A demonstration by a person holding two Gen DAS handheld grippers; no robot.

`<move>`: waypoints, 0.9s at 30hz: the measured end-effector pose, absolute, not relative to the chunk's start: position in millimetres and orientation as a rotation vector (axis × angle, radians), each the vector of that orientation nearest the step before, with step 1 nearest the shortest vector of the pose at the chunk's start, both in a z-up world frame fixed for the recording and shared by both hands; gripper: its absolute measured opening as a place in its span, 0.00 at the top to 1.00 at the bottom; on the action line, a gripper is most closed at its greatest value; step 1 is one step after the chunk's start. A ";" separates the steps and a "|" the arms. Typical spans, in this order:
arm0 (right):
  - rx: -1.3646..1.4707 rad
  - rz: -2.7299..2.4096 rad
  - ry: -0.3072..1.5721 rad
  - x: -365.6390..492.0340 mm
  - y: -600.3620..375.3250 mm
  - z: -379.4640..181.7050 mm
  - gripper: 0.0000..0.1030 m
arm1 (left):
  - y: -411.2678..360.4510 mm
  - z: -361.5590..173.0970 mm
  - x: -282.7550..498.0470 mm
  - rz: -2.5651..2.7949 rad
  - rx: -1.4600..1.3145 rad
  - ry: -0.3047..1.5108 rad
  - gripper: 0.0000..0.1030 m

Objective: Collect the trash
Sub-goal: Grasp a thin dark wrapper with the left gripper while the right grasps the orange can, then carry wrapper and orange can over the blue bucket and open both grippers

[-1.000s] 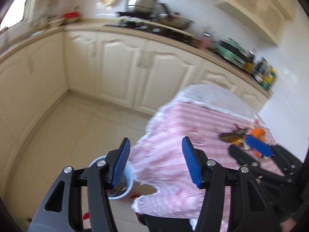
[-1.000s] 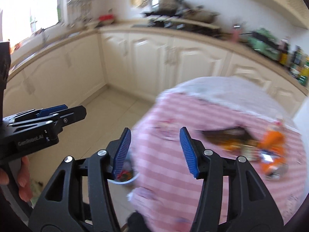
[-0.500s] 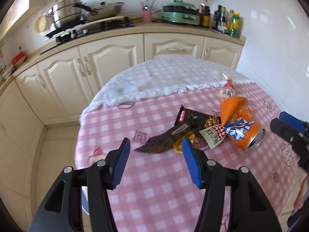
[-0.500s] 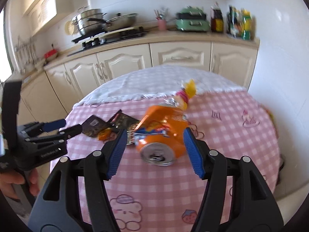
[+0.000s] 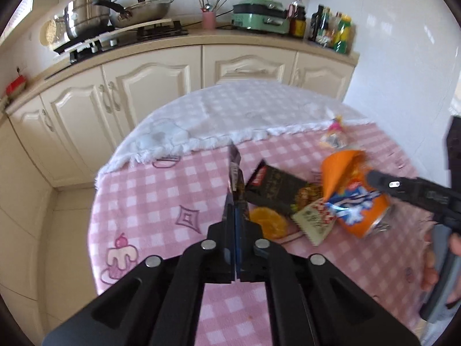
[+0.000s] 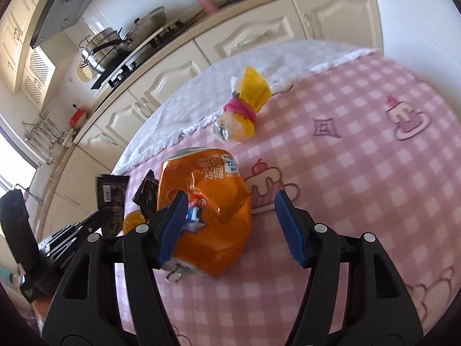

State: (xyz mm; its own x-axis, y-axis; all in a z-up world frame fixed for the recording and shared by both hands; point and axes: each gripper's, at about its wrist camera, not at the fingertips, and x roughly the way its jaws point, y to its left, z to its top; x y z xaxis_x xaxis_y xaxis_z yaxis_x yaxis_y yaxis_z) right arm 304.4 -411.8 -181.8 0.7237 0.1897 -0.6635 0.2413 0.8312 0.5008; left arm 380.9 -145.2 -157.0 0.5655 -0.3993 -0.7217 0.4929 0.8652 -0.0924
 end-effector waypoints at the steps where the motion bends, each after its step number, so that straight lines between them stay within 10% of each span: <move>1: 0.616 -0.020 0.781 306.3 -410.6 -183.5 0.40 | -142.9 -156.1 379.8 -0.531 0.106 0.815 1.00; 7: 0.604 0.048 0.806 312.2 -396.8 -182.7 0.40 | -134.7 -153.5 371.5 -0.537 0.075 0.806 1.00; 20: 0.330 0.075 0.726 289.4 -325.9 -135.6 0.92 | -104.5 -140.0 344.6 -0.570 -0.015 0.775 1.00; 27: 0.206 0.083 0.630 271.5 -277.6 -97.8 0.94 | -68.4 -125.5 327.2 -0.577 -0.092 0.736 1.00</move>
State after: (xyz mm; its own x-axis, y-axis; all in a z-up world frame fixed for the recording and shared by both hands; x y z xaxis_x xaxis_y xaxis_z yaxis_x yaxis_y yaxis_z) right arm 271.5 -277.6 -97.8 0.8053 0.1395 -0.5763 -0.0146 0.9763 0.2160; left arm 327.2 -68.4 -125.5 0.5939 -0.5271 -0.6078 0.4640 0.8416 -0.2765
